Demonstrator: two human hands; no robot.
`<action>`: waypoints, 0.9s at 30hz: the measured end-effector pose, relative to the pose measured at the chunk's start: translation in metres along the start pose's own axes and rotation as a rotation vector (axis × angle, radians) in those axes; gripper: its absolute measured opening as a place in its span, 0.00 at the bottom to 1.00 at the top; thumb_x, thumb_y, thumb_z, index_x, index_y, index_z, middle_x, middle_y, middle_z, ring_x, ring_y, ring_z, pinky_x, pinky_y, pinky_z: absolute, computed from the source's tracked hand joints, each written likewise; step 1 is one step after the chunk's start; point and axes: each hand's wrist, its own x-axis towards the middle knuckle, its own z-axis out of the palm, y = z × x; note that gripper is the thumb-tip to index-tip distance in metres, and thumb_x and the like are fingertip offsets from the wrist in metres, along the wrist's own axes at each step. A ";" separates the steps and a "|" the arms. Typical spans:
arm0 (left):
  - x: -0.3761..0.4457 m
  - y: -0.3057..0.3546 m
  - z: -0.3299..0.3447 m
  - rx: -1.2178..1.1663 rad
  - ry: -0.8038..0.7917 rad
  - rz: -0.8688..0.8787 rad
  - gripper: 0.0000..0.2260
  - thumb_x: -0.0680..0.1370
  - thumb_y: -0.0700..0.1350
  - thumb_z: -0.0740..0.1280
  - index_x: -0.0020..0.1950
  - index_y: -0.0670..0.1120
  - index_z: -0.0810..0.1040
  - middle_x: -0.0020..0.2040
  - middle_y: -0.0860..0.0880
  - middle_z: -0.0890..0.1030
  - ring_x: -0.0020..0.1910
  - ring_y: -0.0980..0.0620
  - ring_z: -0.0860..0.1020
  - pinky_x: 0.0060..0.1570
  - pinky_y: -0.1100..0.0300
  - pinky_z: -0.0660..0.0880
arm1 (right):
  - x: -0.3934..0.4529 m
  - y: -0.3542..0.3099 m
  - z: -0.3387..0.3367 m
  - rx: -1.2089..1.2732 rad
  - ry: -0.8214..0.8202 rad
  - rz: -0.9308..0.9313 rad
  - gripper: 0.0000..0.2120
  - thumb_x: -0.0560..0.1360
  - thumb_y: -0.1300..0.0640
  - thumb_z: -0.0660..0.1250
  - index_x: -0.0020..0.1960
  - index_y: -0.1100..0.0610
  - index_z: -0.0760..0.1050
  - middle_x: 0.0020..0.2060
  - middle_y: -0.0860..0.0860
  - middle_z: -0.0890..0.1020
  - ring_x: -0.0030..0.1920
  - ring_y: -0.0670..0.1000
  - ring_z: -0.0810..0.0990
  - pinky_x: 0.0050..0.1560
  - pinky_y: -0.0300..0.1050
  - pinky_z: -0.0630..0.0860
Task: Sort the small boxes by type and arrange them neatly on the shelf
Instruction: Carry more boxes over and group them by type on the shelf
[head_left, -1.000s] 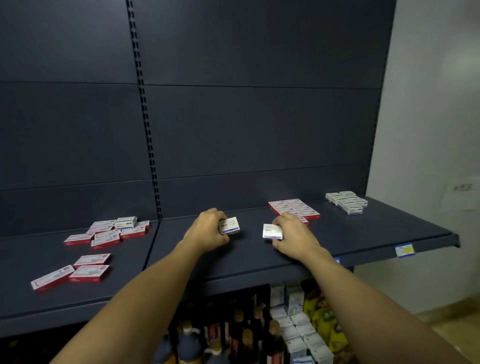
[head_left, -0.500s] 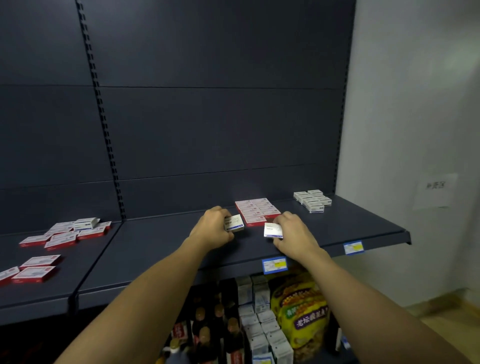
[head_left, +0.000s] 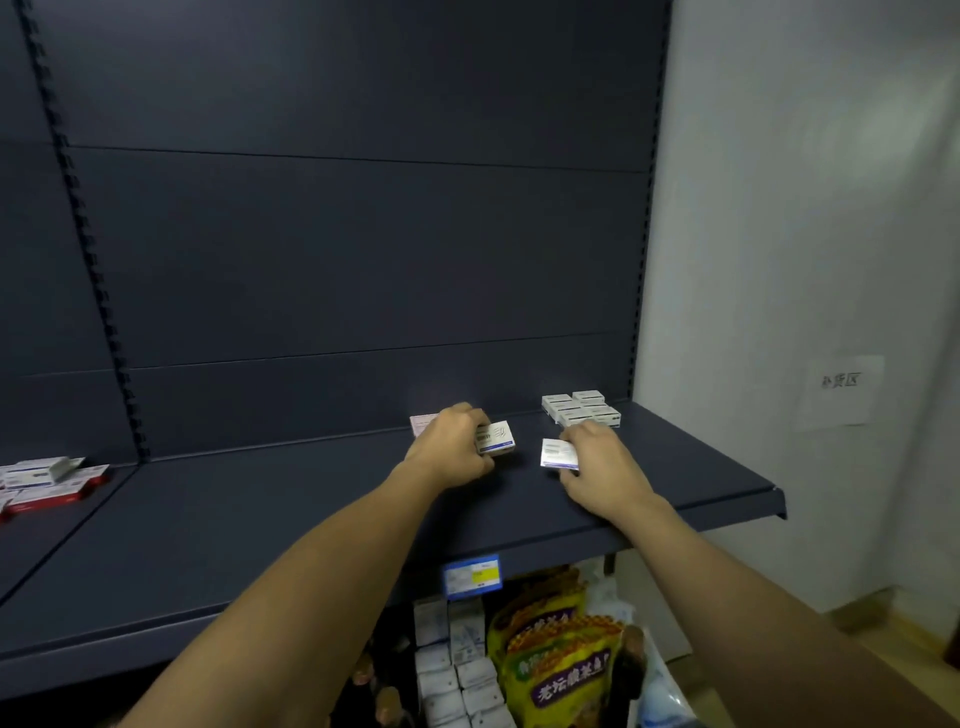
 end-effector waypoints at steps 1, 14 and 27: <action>0.010 0.002 0.006 -0.006 0.001 0.001 0.20 0.70 0.46 0.74 0.61 0.45 0.78 0.55 0.50 0.75 0.55 0.48 0.76 0.53 0.55 0.76 | 0.006 0.009 0.001 -0.006 0.000 -0.002 0.17 0.74 0.57 0.69 0.62 0.57 0.76 0.57 0.53 0.76 0.61 0.54 0.72 0.61 0.46 0.72; 0.097 0.021 0.050 -0.019 -0.065 -0.030 0.19 0.69 0.47 0.74 0.59 0.47 0.78 0.53 0.52 0.73 0.54 0.50 0.75 0.54 0.55 0.76 | 0.073 0.102 -0.003 -0.020 -0.039 0.067 0.20 0.73 0.56 0.70 0.64 0.58 0.74 0.56 0.53 0.74 0.60 0.54 0.72 0.60 0.47 0.73; 0.098 0.056 0.074 0.035 -0.045 -0.155 0.20 0.69 0.46 0.74 0.60 0.47 0.79 0.52 0.52 0.74 0.54 0.50 0.75 0.52 0.59 0.75 | 0.076 0.171 0.002 0.078 -0.061 0.054 0.18 0.69 0.62 0.67 0.59 0.59 0.77 0.55 0.55 0.76 0.58 0.56 0.73 0.56 0.47 0.74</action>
